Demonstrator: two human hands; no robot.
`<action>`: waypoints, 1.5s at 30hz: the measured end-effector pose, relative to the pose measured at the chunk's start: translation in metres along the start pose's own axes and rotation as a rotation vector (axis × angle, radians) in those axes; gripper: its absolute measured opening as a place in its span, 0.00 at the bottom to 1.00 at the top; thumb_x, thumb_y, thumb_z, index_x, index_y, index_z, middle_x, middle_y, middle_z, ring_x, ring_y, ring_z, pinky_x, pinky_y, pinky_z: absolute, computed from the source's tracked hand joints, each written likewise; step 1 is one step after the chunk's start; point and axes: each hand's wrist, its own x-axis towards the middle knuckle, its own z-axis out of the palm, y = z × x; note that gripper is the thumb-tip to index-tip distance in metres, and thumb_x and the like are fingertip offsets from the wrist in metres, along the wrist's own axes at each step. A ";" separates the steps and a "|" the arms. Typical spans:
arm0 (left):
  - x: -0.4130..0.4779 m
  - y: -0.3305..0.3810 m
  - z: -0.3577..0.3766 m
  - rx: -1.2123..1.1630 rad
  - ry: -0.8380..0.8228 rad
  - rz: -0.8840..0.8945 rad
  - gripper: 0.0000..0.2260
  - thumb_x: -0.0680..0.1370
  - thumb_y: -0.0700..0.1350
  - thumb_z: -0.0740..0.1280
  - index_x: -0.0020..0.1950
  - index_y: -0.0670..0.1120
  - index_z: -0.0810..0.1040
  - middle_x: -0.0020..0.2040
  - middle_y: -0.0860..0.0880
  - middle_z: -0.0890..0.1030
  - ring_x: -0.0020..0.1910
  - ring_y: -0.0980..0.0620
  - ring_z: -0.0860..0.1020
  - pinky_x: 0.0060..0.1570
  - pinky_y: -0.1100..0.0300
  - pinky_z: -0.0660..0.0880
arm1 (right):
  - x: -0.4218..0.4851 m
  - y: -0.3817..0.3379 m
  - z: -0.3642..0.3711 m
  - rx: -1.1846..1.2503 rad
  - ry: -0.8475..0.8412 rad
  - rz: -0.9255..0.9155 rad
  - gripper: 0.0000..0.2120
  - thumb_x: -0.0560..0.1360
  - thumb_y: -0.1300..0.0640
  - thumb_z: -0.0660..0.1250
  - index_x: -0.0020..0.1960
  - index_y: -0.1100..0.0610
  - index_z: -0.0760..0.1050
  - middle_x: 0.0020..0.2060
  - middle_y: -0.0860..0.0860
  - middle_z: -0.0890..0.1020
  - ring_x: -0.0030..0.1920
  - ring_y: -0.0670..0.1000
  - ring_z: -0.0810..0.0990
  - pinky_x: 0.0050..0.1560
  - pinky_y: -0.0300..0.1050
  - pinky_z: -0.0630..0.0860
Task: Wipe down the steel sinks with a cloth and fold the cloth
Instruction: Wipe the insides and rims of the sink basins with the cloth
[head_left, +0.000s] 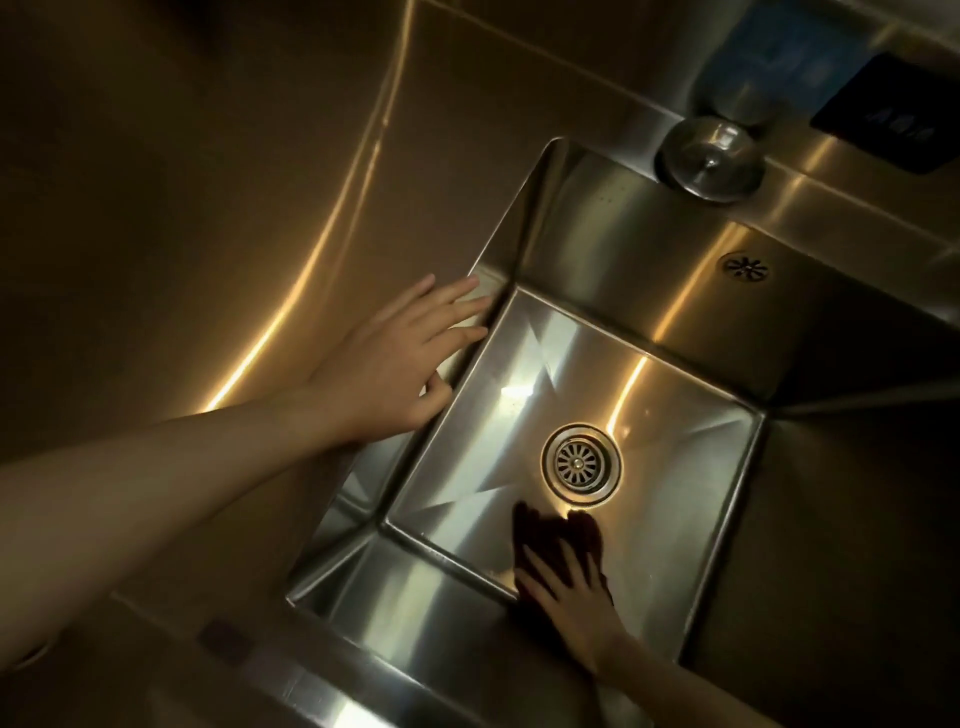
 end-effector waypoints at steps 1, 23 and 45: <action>0.000 0.001 -0.001 -0.006 0.001 -0.002 0.24 0.68 0.42 0.56 0.62 0.40 0.77 0.70 0.43 0.71 0.73 0.46 0.63 0.71 0.42 0.59 | 0.011 -0.007 -0.006 -0.055 0.033 -0.111 0.25 0.68 0.54 0.61 0.65 0.46 0.69 0.67 0.49 0.69 0.64 0.64 0.66 0.49 0.67 0.77; 0.000 0.003 -0.003 -0.021 -0.011 -0.041 0.23 0.70 0.44 0.55 0.60 0.40 0.79 0.68 0.44 0.73 0.73 0.48 0.61 0.72 0.47 0.56 | 0.111 -0.002 -0.087 -0.133 0.062 -0.466 0.31 0.62 0.48 0.75 0.63 0.40 0.70 0.65 0.42 0.72 0.68 0.58 0.67 0.64 0.66 0.67; 0.001 0.001 0.000 -0.065 -0.016 -0.052 0.21 0.69 0.41 0.57 0.59 0.42 0.80 0.66 0.47 0.75 0.74 0.50 0.60 0.73 0.49 0.55 | 0.184 0.110 -0.150 0.311 0.372 0.293 0.46 0.66 0.38 0.72 0.76 0.47 0.53 0.72 0.56 0.64 0.71 0.70 0.53 0.65 0.73 0.58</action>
